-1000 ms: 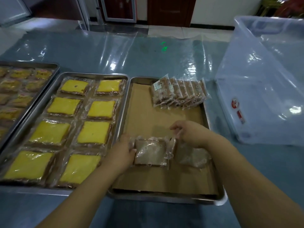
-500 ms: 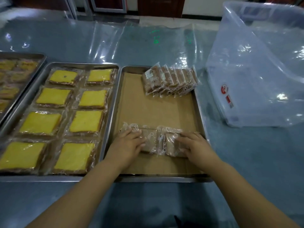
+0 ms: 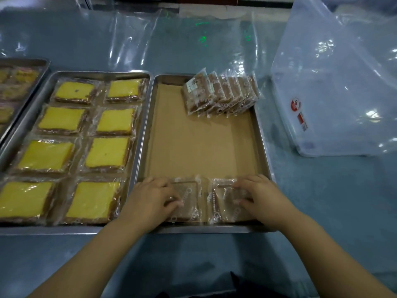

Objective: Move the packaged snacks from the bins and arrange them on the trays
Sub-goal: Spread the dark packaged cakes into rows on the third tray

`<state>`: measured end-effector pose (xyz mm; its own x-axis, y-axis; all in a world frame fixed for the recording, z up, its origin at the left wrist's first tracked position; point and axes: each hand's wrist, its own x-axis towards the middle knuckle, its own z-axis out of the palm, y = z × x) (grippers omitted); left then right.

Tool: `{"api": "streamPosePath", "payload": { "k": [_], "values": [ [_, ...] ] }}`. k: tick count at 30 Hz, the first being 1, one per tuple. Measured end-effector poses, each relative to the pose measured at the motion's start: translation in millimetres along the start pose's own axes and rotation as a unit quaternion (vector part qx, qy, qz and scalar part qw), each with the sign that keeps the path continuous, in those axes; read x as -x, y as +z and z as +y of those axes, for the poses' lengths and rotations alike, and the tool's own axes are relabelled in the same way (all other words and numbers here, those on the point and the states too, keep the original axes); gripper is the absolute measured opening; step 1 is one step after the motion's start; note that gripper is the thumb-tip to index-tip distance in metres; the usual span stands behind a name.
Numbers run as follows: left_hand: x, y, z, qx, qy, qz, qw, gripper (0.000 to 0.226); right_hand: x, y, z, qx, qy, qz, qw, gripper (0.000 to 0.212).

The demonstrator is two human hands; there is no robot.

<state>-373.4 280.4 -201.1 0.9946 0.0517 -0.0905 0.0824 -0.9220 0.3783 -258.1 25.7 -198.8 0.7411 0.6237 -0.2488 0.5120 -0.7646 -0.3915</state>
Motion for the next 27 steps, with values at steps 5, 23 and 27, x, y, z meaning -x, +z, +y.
{"api": "streamPosePath", "payload": {
  "k": [5,23,27],
  "values": [
    [-37.0,-15.6,-5.5,0.004,0.021,0.017,1.0,0.03,-34.1,-21.8,-4.6,-0.054,0.025,0.057,0.997,0.033],
    [-254.4,-46.5,-10.0,0.036,0.004,0.031,0.999,0.046,-232.8,-100.1,-17.8,-0.012,0.132,0.113,0.985,0.024],
    [-273.2,-34.1,-9.2,0.038,-0.012,-0.064,0.997,0.05,-238.8,-95.7,-9.6,-0.049,0.144,0.119,0.981,0.012]
  ]
}}
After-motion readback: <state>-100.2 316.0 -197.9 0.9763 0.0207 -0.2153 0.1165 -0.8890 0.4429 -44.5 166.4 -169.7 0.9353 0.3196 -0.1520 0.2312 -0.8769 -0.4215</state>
